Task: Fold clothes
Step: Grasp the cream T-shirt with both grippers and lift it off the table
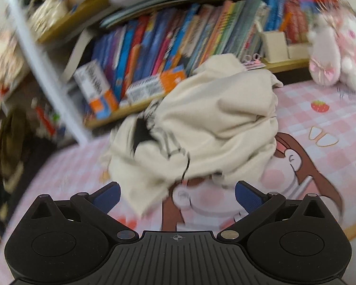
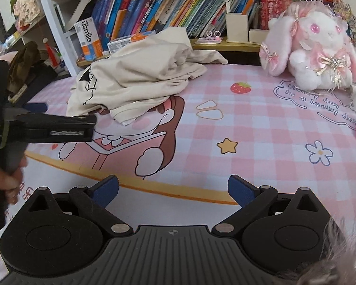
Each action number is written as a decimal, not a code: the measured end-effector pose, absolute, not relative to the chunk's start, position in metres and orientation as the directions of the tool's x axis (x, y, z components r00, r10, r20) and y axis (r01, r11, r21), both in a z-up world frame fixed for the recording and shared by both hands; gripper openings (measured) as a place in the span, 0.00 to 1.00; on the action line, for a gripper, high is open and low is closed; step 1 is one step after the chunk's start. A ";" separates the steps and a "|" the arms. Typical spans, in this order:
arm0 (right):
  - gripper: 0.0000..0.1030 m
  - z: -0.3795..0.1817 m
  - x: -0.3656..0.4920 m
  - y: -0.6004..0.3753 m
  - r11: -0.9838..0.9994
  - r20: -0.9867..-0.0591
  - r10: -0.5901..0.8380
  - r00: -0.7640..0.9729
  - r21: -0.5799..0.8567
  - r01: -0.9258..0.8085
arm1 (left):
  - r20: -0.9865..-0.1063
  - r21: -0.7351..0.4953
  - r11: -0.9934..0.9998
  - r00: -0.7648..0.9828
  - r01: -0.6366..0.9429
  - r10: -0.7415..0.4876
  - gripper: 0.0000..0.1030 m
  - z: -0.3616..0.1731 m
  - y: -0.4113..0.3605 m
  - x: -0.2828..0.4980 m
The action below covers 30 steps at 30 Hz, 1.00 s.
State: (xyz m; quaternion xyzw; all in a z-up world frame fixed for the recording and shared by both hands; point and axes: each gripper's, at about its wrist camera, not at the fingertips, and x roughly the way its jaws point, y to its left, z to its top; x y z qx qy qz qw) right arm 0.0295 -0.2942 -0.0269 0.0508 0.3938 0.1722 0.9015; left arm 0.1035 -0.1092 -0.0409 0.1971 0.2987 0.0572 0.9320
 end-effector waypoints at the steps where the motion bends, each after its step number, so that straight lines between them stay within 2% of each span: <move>1: 0.95 -0.027 0.030 -0.297 0.934 -0.693 0.356 0.627 0.236 -0.269 | -0.535 0.425 0.905 0.813 0.022 0.231 1.00 -0.043 -0.110 0.111; 5: 0.95 -0.025 0.034 -0.306 0.927 -0.695 0.375 0.614 0.269 -0.262 | -0.544 0.450 0.892 0.805 0.041 0.238 0.94 -0.047 -0.108 0.137; 6: 0.95 -0.025 0.033 -0.306 0.926 -0.694 0.376 0.614 0.268 -0.265 | -0.547 0.446 0.894 0.804 0.045 0.233 0.89 -0.046 -0.107 0.142; 8: 0.95 -0.023 0.033 -0.303 0.925 -0.687 0.377 0.621 0.247 -0.289 | -0.578 0.382 0.923 0.792 0.050 0.197 0.70 -0.038 -0.101 0.148; 9: 0.95 -0.022 0.033 -0.300 0.924 -0.683 0.377 0.625 0.232 -0.304 | -0.597 0.339 0.939 0.783 0.051 0.173 0.42 -0.034 -0.098 0.150; 10: 0.95 -0.021 0.033 -0.298 0.922 -0.679 0.378 0.630 0.217 -0.320 | -0.615 0.295 0.954 0.774 0.051 0.149 0.24 -0.029 -0.094 0.152; 11: 0.95 -0.020 0.033 -0.296 0.921 -0.675 0.378 0.634 0.202 -0.335 | -0.632 0.251 0.967 0.765 0.051 0.124 0.21 -0.024 -0.091 0.154; 12: 0.95 -0.019 0.033 -0.293 0.918 -0.670 0.379 0.638 0.186 -0.349 | -0.636 0.193 0.980 0.766 0.046 0.089 0.13 -0.017 -0.086 0.153; 15: 0.95 -0.015 0.033 -0.286 0.909 -0.657 0.381 0.651 0.139 -0.392 | -0.600 0.028 0.998 0.799 0.058 -0.030 0.10 0.012 -0.071 0.129; 19: 0.95 -0.010 0.033 -0.275 0.891 -0.635 0.385 0.669 0.067 -0.449 | -0.541 -0.098 0.989 0.829 0.108 -0.144 0.08 0.048 -0.059 0.082; 23: 0.95 -0.006 0.031 -0.254 0.843 -0.578 0.388 0.718 -0.091 -0.529 | -0.487 -0.225 0.960 0.833 0.168 -0.261 0.08 0.077 -0.046 0.038; 26: 0.95 -0.006 0.026 -0.236 0.797 -0.525 0.388 0.757 -0.221 -0.562 | -0.447 -0.289 0.928 0.824 0.235 -0.348 0.08 0.092 -0.040 0.014; 28: 0.95 -0.005 0.018 -0.229 0.768 -0.481 0.401 0.779 -0.288 -0.572 | -0.441 -0.284 0.930 0.830 0.232 -0.341 0.09 0.097 -0.035 0.009; 29: 0.92 -0.003 0.014 -0.228 0.755 -0.456 0.416 0.787 -0.310 -0.578 | -0.452 -0.266 0.939 0.833 0.216 -0.319 0.12 0.096 -0.032 0.013; 30: 0.72 0.001 0.011 -0.228 0.743 -0.431 0.442 0.787 -0.315 -0.590 | -0.464 -0.242 0.952 0.839 0.189 -0.285 0.19 0.094 -0.030 0.016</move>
